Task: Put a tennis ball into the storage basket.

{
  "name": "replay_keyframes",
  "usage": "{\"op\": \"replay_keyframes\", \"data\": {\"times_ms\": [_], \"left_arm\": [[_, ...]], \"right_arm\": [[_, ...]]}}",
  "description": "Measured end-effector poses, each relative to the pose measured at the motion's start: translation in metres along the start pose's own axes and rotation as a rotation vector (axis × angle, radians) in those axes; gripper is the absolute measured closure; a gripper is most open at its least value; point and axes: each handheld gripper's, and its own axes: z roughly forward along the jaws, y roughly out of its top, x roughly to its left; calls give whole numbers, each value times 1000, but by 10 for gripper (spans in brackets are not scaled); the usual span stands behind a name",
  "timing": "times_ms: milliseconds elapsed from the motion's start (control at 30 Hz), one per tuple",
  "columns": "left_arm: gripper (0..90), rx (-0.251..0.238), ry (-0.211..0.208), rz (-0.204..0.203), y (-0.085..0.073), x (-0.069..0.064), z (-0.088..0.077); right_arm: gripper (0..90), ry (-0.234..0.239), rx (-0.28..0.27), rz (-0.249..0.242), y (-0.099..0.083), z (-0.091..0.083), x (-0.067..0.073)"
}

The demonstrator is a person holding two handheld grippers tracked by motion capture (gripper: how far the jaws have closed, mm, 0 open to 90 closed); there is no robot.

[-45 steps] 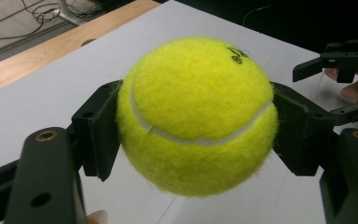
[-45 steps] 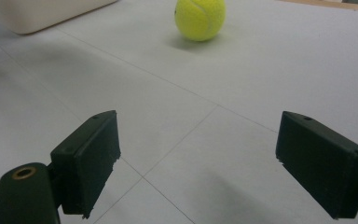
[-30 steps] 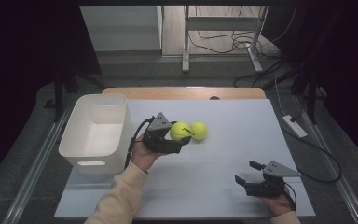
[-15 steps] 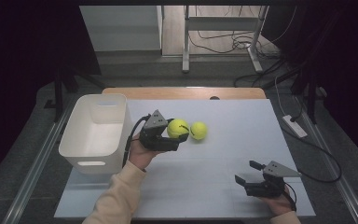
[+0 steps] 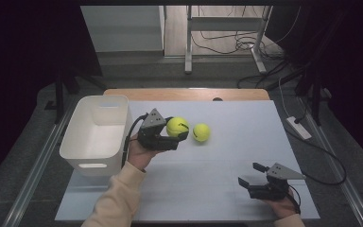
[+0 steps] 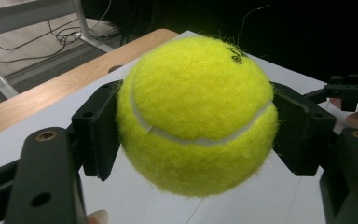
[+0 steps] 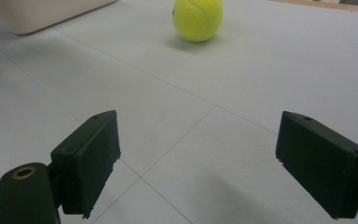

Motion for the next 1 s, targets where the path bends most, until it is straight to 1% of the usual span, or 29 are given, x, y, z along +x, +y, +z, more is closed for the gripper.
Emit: {"op": "replay_keyframes", "data": {"times_ms": [500,1000], "left_arm": [[268,-23,24,-4,5,6,-9],[268,-47,48,-24,9,15,-19]], "right_arm": [[136,-1,-2,0,0,0,0],[136,-2,-9,-1,1,0,1]]}}
